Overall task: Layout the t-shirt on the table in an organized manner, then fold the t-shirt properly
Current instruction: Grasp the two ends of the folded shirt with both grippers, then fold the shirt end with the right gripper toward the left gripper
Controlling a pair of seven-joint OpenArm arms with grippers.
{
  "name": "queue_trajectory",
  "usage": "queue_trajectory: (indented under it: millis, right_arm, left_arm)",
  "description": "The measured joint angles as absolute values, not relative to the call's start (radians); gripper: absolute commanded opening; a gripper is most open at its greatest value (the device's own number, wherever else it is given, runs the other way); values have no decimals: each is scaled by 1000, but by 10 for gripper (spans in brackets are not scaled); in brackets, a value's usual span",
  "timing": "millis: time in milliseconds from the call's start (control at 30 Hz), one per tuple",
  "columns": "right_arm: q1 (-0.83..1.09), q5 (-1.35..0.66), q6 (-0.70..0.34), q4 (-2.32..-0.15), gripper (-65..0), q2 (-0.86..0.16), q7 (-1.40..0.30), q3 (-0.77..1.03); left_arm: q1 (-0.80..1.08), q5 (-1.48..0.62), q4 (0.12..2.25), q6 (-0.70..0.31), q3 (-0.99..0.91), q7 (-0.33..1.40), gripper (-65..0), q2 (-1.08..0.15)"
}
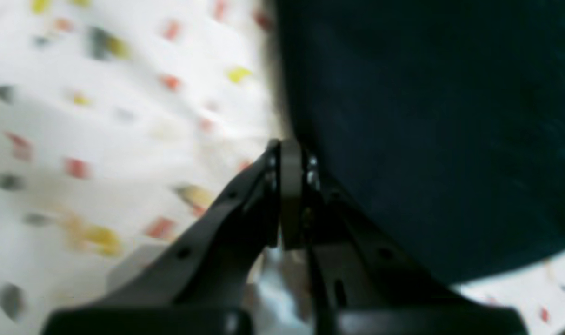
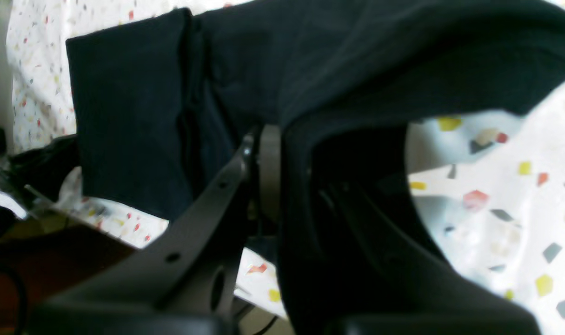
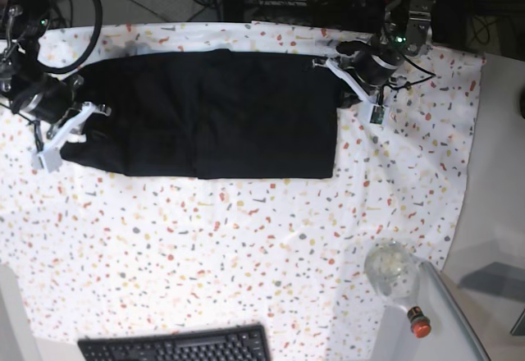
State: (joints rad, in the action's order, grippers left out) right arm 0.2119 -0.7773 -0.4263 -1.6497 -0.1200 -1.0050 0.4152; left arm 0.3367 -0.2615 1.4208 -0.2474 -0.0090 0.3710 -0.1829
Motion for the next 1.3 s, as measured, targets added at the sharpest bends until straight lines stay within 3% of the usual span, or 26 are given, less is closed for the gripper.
queue_trajectory:
  millis: [67, 167, 267, 400, 800, 1000, 1300]
  right_arm:
    - [212, -778, -426, -1684, -650, -96, -1035, 415]
    - [212, -780, -426, -1723, -650, -60, -1069, 406]
    - [212, -774, -426, -1747, -650, -67, -1069, 331]
    - [212, -778, -299, -1770, -650, -61, -1055, 194]
    - [182, -781, -102, -1777, -650, -66, -896, -182]
    - [126, -782, -10, -1697, -650, -72, -830, -333]
    - [7, -784, -7, -1459, -650, -71, -698, -485]
  left_arm:
    - [345, -263, 1438, -239, -4, 382, -650, -195]
    - [345, -266, 1439, -134, -6, 382, -650, -219]
    - [336, -262, 1439, -134, -8, 381, -650, -238]
    - [330, -266, 1439, -141, 2, 381, -650, -230]
    - [296, -266, 1402, -135, 7, 378, -650, -202]
    - [291, -265, 1400, -134, 7, 379, -650, -202]
    - [291, -265, 1400, -134, 7, 379, -650, -204]
